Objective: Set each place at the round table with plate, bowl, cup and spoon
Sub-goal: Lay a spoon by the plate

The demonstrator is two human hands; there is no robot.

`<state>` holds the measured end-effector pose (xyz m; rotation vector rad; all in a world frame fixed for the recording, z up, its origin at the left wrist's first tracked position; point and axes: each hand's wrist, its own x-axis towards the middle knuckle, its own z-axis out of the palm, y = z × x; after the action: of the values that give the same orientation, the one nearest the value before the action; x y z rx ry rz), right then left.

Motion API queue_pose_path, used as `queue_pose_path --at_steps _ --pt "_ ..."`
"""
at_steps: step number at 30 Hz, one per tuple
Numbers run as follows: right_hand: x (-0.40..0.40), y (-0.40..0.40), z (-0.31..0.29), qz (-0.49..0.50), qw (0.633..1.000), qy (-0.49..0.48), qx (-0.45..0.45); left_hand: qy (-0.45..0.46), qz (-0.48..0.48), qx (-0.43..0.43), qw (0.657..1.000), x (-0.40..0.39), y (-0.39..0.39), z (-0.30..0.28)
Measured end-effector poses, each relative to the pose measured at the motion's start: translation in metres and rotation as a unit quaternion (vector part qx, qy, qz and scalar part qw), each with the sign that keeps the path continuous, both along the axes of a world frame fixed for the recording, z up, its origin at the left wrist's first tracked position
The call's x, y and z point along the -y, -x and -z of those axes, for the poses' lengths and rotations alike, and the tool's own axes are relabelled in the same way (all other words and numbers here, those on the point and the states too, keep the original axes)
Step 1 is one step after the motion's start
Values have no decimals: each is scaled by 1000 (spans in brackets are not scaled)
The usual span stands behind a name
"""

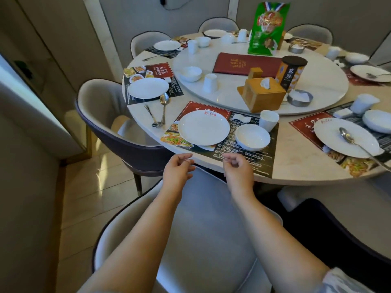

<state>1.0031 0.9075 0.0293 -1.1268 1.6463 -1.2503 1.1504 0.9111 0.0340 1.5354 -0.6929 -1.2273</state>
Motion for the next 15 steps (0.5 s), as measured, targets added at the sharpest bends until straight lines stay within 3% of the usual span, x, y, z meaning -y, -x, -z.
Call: queue_pose_path --at_steps 8,15 --pt "15 -57 8 11 1000 19 -17 20 2 -24 1000 11 -61 -1" --pt "53 -159 8 60 998 17 22 23 69 47 996 64 -159 -11"
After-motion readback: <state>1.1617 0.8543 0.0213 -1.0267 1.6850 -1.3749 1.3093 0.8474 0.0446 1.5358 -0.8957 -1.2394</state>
